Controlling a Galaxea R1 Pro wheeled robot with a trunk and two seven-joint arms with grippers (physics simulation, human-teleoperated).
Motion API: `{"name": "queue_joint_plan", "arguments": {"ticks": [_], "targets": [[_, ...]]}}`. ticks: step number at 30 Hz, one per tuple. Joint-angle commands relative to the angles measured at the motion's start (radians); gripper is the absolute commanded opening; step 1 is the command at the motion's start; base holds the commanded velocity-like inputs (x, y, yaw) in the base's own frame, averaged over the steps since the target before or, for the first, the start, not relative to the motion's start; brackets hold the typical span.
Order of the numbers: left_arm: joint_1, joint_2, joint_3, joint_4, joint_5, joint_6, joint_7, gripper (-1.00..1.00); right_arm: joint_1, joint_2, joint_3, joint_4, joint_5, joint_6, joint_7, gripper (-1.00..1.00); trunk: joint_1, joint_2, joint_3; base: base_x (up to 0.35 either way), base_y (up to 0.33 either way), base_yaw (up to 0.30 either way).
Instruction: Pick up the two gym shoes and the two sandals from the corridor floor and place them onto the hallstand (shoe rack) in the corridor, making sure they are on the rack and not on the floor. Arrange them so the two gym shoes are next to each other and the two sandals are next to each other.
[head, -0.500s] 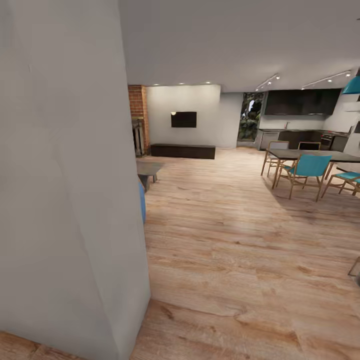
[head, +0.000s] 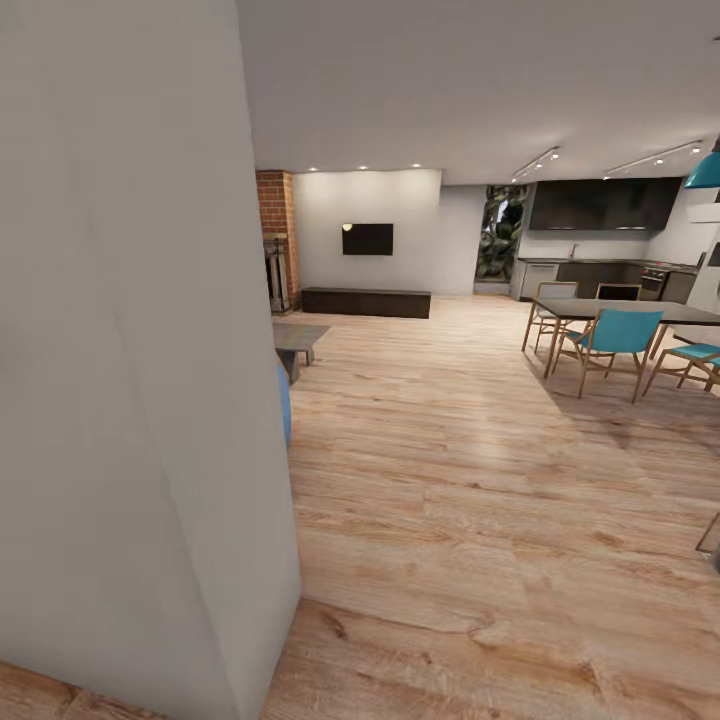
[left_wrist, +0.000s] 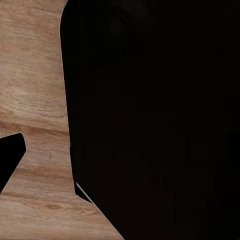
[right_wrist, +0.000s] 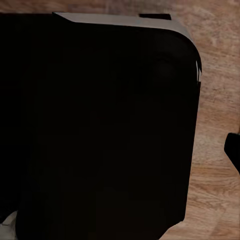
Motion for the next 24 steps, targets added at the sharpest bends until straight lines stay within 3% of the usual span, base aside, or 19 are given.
{"name": "queue_joint_plan", "arguments": {"ticks": [1, 17, 24], "targets": [[0.0, 0.0, 0.001, 0.0, 0.0, 0.0, 0.0, 1.0, -0.001, 0.001, 0.0, -0.002, 0.0, 0.0, -0.001, 1.0, 0.0, 0.0, -0.001, 0.0, 0.0, 0.0], [0.0, 0.003, -0.002, -0.011, -0.001, -0.004, 0.0, 1.0, -0.006, 0.006, -0.002, -0.009, 0.0, -0.003, -0.001, 1.0, 0.0, 0.0, -0.001, 0.0, 0.0, 0.0], [-0.001, 0.019, -0.002, -0.05, -0.003, -0.026, 0.0, 1.0, -0.006, 0.002, -0.006, -0.03, 0.0, -0.042, -0.001, 1.0, 0.0, 0.0, -0.001, 0.0, 0.0, 0.0]]}}
